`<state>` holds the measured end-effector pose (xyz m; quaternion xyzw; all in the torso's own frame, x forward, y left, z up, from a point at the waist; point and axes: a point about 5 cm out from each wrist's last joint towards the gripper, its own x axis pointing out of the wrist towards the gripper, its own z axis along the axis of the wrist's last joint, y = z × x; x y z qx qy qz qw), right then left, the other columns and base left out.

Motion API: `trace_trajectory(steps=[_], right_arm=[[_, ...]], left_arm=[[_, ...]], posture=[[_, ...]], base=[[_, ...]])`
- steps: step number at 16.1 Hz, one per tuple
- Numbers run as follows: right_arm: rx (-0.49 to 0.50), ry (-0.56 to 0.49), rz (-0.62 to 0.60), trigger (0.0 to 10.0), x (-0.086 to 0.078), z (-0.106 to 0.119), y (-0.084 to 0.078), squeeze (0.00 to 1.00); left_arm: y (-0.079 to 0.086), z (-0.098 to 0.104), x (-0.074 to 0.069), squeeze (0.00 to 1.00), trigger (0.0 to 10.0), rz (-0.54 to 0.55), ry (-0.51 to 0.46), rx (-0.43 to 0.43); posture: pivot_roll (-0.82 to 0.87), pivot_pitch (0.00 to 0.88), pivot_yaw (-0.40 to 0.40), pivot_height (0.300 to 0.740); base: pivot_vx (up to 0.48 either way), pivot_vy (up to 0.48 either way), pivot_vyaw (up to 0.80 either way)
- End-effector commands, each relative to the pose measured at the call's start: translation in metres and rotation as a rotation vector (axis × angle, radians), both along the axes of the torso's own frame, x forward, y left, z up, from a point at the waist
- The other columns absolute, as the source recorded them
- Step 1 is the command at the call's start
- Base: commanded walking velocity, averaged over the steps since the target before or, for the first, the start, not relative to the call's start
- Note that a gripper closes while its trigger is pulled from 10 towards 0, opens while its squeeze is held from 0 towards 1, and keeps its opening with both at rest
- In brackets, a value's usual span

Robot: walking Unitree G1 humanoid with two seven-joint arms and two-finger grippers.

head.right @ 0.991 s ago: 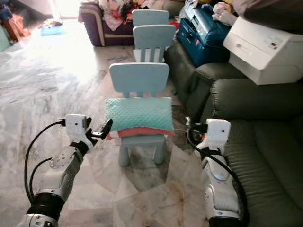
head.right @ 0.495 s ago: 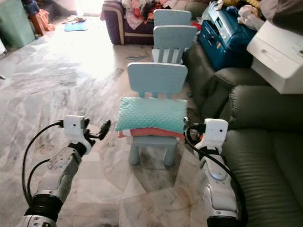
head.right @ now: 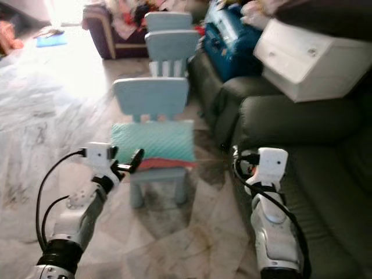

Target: Move the pillow to the sofa

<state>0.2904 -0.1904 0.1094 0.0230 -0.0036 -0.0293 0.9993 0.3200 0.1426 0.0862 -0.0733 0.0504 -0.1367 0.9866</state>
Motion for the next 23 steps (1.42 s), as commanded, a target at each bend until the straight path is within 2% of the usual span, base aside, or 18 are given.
trace_trajectory(steps=[1,6,15,17,19,21,22,23], right_arm=[[0.01,-0.008,0.02,10.0,0.001,0.002,0.006,0.0],[0.009,-0.01,0.025,10.0,0.001,0.002,0.006,0.0],[0.002,-0.013,0.033,10.0,0.001,0.002,0.007,0.0],[0.001,-0.021,0.043,10.0,0.001,0.005,0.009,0.0],[0.002,-0.043,0.067,10.0,0.003,0.01,0.014,0.0],[0.008,-0.065,0.095,10.0,0.005,0.016,0.021,0.0],[0.007,-0.067,0.1,10.0,0.005,0.016,0.022,0.0],[0.005,-0.07,0.11,10.0,0.004,0.017,0.024,0.0]], left_arm=[[0.011,0.002,-0.001,0.0,10.0,0.027,-0.009,0.02],[0.014,0.001,0.0,0.0,10.0,0.073,-0.002,0.006],[0.015,0.003,0.0,0.0,10.0,0.073,-0.009,0.002],[0.027,0.003,-0.001,0.0,10.0,0.13,-0.025,0.045],[0.046,0.004,-0.006,0.0,10.0,0.223,-0.047,0.102],[0.066,0.002,-0.017,0.0,10.0,0.294,-0.059,0.159],[0.069,0.001,-0.02,0.0,10.0,0.3,-0.059,0.173],[0.074,-0.004,-0.028,0.0,10.0,0.299,-0.044,0.177]], posture=[[-0.14,0.078,-0.01,0.74],[-0.14,0.078,-0.012,0.74],[-0.14,0.075,-0.013,0.74],[-0.14,0.074,-0.013,0.74],[-0.13,0.075,-0.011,0.74],[-0.11,0.071,-0.008,0.74],[-0.11,0.071,-0.008,0.74],[-0.11,0.067,-0.01,0.74]], base=[[0.0,0.0,0.0],[0.0,0.0,0.0],[0.0,0.0,0.0],[0.0,0.0,0.0],[0.0,0.0,0.0],[0.0,0.0,0.0],[0.0,0.0,0.0],[0.0,0.0,0.0]])
